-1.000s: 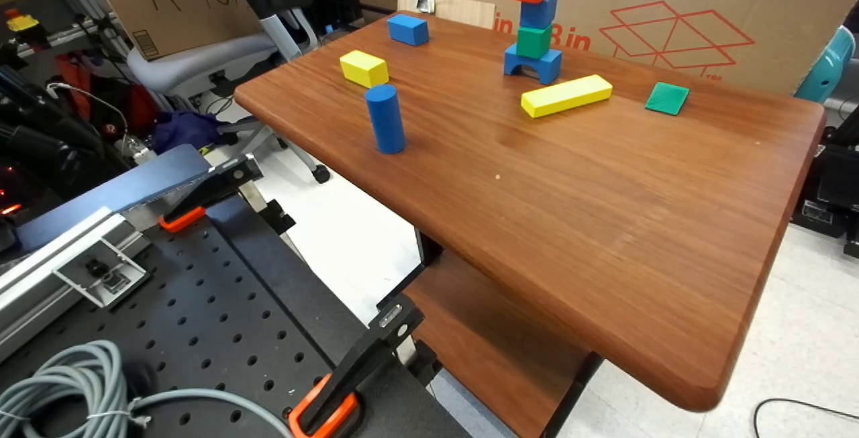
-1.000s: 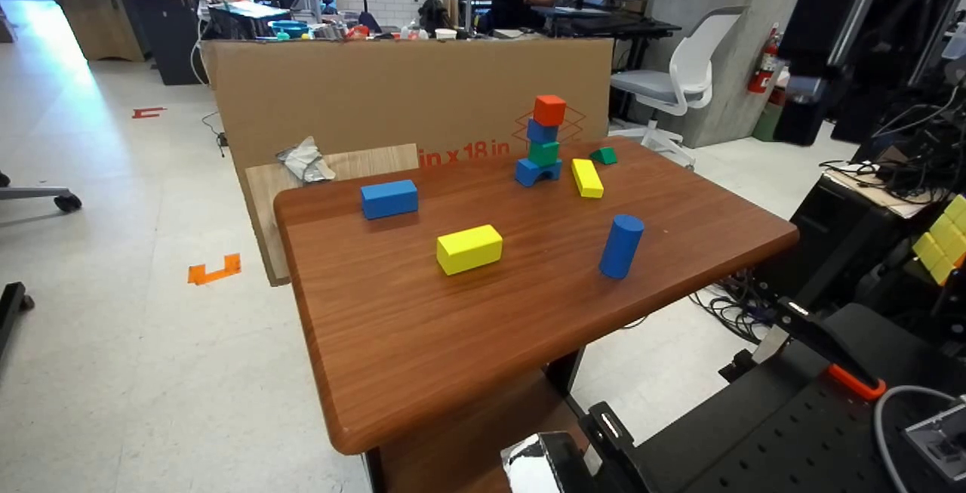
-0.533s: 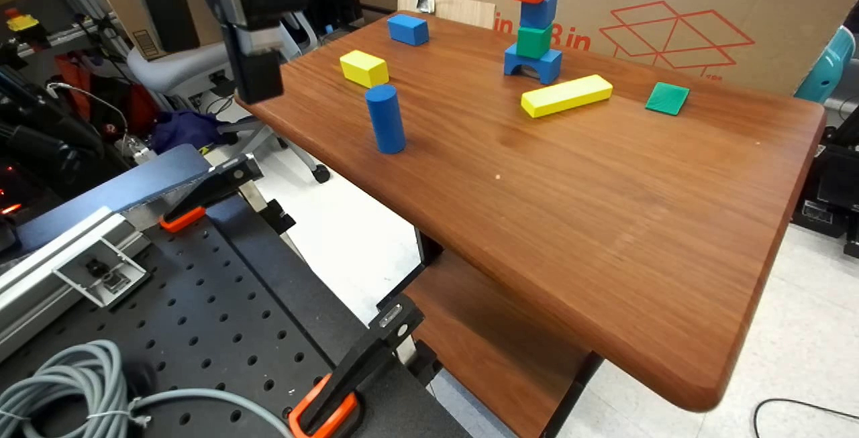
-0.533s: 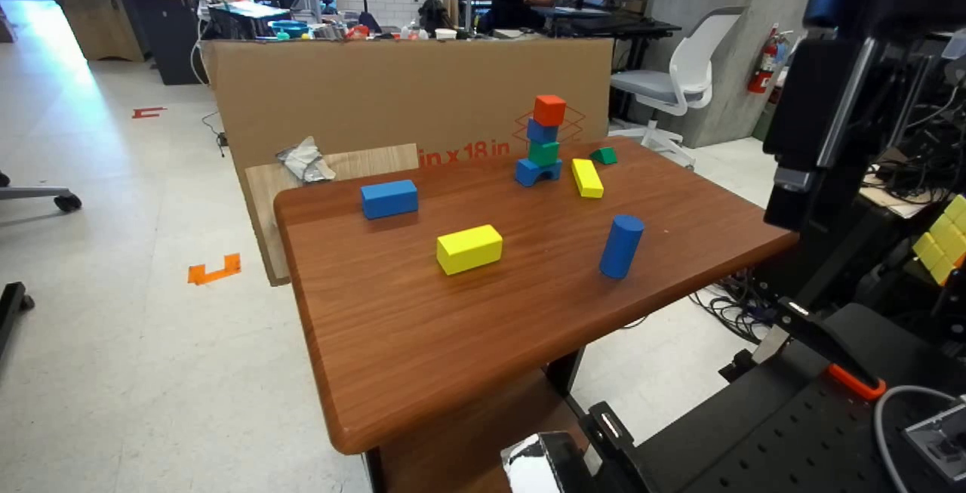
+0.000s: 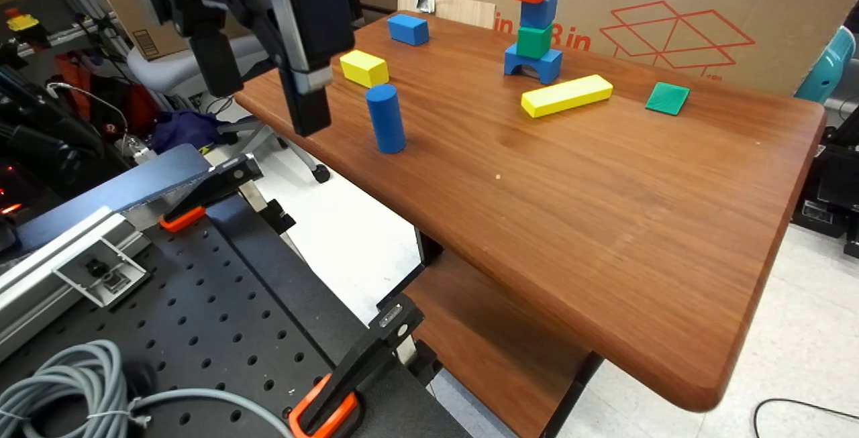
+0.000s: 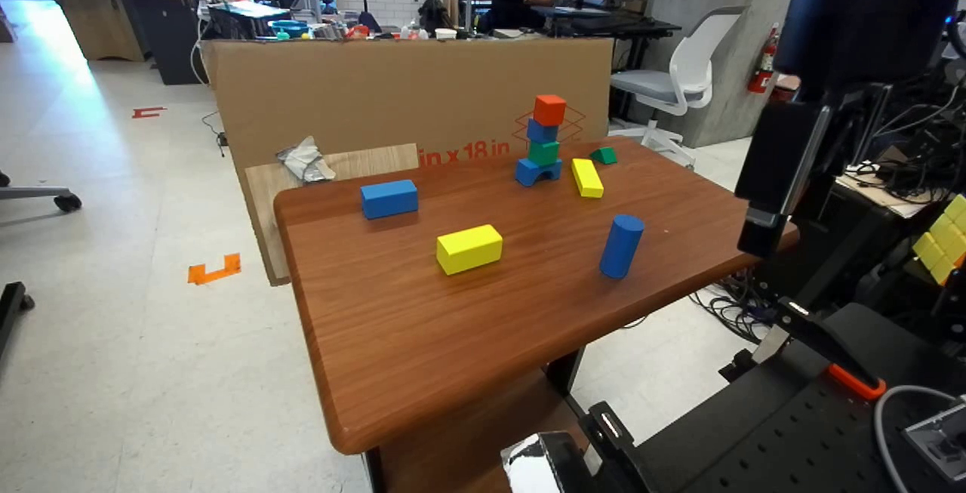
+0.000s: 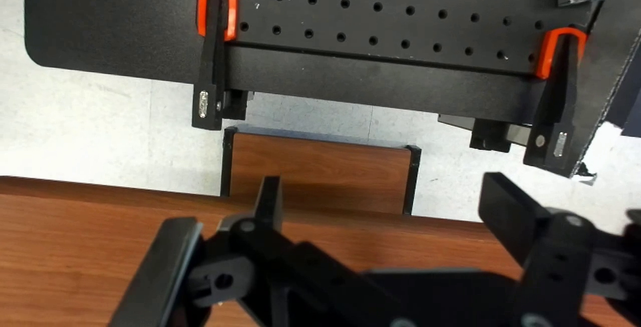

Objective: Move the blue cylinder to the right

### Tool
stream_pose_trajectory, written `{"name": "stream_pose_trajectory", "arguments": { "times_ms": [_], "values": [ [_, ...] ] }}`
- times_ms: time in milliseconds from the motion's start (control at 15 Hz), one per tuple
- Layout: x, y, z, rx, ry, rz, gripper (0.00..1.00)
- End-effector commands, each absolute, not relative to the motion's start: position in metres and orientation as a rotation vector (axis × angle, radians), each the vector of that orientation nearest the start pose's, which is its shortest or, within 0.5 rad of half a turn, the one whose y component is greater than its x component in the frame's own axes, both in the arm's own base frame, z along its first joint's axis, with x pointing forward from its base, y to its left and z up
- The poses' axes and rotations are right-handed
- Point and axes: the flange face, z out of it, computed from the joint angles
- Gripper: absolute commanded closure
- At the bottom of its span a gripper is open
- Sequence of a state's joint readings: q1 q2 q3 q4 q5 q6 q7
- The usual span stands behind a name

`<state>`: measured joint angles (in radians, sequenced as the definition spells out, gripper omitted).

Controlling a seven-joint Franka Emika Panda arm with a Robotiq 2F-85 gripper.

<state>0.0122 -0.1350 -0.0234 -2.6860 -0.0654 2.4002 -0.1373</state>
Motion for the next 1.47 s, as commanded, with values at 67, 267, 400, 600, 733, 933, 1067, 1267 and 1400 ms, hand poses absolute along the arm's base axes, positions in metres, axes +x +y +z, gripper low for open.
{"name": "stream_pose_trajectory", "arguments": {
  "times_ms": [67,267,400,600,733,933,1067,1267,1400],
  "values": [
    [0.405,0.010,0.245,-3.169,-0.226,0.191,0.00],
    [0.413,0.013,0.236,-3.196,-0.211,0.199,0.00],
    [0.420,0.014,0.230,-3.223,-0.212,0.183,0.00],
    [0.430,0.016,0.223,-3.251,-0.206,0.179,0.00],
    [0.435,0.019,0.217,-3.262,-0.196,0.181,0.00],
    [0.444,0.027,0.208,-3.265,-0.173,0.168,0.00],
    [0.452,0.034,0.203,-3.261,-0.147,0.151,0.00],
    [0.468,0.041,0.200,-3.262,-0.097,0.119,0.00],
    [0.478,0.042,0.199,-3.267,-0.076,0.103,0.00]
  ]
}}
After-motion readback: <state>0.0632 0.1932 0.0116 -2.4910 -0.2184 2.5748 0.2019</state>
